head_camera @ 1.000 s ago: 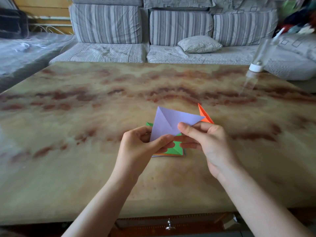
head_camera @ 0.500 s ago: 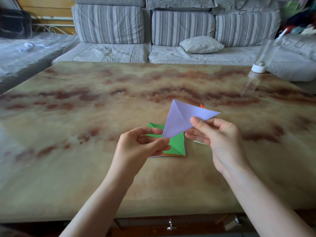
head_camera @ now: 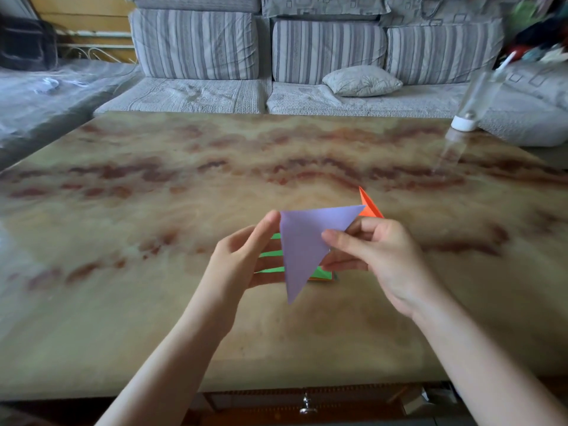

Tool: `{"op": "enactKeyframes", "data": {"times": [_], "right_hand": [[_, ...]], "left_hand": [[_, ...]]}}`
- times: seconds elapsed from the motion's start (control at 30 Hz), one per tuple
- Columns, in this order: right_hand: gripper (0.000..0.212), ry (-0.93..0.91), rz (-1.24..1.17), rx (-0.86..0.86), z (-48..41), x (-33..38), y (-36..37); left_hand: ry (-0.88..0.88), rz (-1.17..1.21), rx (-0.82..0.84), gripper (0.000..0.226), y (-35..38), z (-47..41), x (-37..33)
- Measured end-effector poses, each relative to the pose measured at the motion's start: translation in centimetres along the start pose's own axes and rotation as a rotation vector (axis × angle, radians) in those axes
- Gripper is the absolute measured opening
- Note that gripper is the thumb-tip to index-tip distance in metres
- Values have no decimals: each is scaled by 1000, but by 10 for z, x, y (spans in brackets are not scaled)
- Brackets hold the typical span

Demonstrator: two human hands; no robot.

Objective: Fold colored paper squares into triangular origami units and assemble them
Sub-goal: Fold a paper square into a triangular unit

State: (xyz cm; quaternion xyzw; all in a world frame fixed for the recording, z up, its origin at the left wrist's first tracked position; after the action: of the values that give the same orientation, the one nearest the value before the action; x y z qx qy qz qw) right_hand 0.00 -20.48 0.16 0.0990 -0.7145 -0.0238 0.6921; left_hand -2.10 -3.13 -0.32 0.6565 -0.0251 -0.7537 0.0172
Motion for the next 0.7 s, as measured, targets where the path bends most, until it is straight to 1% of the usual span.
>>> {"op": "enactKeyframes", "data": {"times": [0.03,0.13,0.23,0.3,0.37,0.47,0.57,0.7], "right_hand": [[8,-4,48,17,1,-1,2],[12,-44,136,30,3,-3,6],[15,-103,86,-8,3,-2,7],[11,-191,107,19,4,1,9],[20,-260,207,108,7,1,13],[27,-289,329,206,9,0,20],[26,-300,309,199,8,-1,21],[31,-311,320,181,5,-2,18]], "left_hand": [[12,-29,12,38,1,0,1],[68,-55,13,19,2,-1,5],[91,-9,-28,14,-2,-3,7],[92,51,-48,15,-5,-5,8],[90,115,-61,16,-7,-7,8],[86,183,-30,18,-6,-7,9],[96,201,24,23,-3,-4,9],[127,205,61,27,-2,-2,7]]}}
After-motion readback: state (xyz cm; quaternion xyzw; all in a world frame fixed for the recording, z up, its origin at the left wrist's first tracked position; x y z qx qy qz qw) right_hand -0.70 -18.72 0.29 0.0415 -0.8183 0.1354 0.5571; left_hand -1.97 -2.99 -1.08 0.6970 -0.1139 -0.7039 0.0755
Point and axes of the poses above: each hand's wrist, its own z-axis away from the middle knuckle, its own y-axis out of the palm, x = y × z, the point moved 3 cm from there along -z, towards the middle knuckle, and after that the axes turned 6 degrees about -z, right-handed, at the moved point
